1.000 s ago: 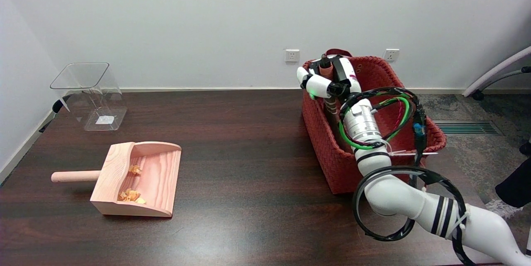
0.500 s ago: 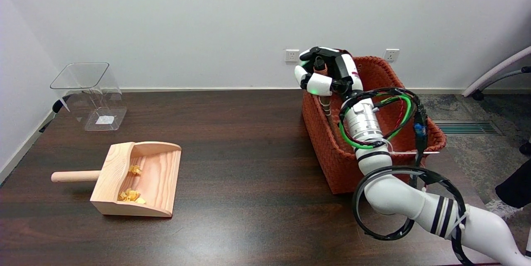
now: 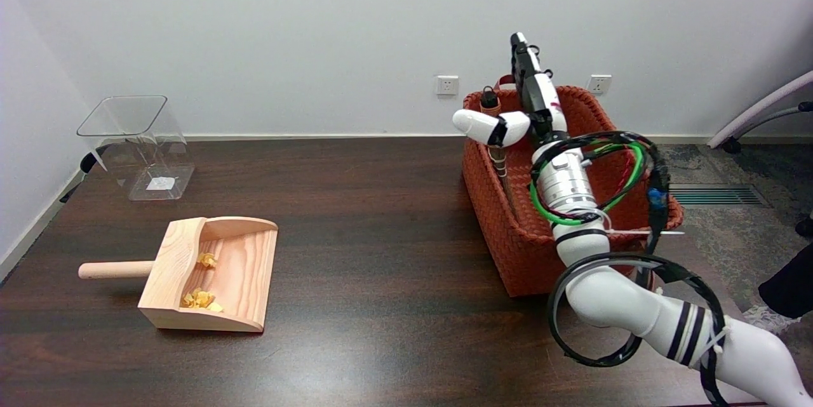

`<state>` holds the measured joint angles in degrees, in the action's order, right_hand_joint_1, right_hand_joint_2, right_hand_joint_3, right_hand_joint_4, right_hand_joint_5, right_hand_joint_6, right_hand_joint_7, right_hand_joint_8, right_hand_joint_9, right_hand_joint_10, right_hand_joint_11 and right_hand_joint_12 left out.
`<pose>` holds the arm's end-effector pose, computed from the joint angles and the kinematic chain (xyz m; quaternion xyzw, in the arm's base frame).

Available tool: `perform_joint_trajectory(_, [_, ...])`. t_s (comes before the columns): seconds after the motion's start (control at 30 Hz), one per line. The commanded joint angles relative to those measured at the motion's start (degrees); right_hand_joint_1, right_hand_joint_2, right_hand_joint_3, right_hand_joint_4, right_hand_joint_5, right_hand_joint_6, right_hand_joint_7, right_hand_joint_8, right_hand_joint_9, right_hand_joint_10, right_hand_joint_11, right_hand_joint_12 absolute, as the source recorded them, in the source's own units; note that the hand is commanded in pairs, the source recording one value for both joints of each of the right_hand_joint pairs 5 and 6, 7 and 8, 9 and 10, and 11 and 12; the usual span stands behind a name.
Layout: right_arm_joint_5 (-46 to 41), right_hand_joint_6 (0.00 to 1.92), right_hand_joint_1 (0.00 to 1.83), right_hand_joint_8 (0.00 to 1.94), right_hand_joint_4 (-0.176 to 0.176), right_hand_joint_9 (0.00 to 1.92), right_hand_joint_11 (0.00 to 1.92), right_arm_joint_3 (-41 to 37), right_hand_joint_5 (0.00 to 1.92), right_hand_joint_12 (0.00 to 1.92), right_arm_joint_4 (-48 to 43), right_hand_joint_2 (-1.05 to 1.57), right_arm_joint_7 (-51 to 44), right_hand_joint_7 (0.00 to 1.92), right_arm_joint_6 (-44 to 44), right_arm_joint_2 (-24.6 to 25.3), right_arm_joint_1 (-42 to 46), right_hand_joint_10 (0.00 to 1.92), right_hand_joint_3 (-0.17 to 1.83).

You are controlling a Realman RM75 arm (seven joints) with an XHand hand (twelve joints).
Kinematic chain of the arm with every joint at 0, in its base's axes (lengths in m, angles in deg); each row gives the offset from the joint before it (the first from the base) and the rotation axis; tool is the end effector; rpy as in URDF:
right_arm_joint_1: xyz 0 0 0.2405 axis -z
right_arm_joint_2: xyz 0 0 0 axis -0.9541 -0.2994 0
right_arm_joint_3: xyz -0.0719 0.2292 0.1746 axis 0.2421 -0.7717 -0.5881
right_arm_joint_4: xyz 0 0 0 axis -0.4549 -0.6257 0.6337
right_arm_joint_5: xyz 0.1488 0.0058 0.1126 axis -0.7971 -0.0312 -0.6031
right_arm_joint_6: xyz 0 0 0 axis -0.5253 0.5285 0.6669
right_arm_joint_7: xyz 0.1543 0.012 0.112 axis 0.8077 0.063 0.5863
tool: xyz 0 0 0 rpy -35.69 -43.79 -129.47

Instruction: Place the broom in the brown basket.

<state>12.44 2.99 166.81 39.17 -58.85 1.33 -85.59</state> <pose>-0.2313 -0.3847 0.3674 0.5255 -0.2840 0.5596 0.5745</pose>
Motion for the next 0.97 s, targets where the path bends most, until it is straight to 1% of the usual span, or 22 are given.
perform_joint_trajectory(0.03, [4.7, 0.0, 0.98, 0.0, 0.0, 0.0, 0.0, -12.6, 0.0, 0.0, 6.4, -0.44, -0.3, 0.0, 1.9, -3.0, 8.5, 0.0, 0.91])
perform_joint_trajectory(0.13, [5.2, 0.0, 0.98, 0.0, 0.0, 0.0, 0.0, -15.7, 0.0, 0.0, 6.4, -0.44, 0.1, 0.0, 1.7, -3.9, 11.1, 0.0, 0.89])
perform_joint_trajectory(0.33, [6.3, 0.0, 0.97, 0.0, 0.0, 0.0, 0.0, -21.1, 0.0, 0.0, 5.0, -0.46, 0.2, 0.0, 1.3, -3.9, 14.3, 0.0, 0.91])
perform_joint_trajectory(0.4, [6.4, 0.0, 0.92, 0.0, 0.0, 0.0, 0.0, -21.6, 0.0, 0.0, 4.0, -0.46, 0.3, 0.0, 0.5, -3.9, 14.4, 0.0, 0.92])
perform_joint_trajectory(0.63, [7.3, 0.0, 0.92, 0.0, 0.0, 0.0, 0.0, -24.2, 0.0, 0.0, 1.4, -0.42, 3.4, 0.0, -1.1, -4.2, 14.4, 0.0, 0.81])
perform_joint_trajectory(0.97, [7.7, 0.0, 0.92, 0.0, 0.0, 0.0, 0.0, -26.7, 0.0, 0.0, -1.9, -0.37, 7.8, 0.0, -2.6, -4.2, 14.4, 0.0, 0.74])
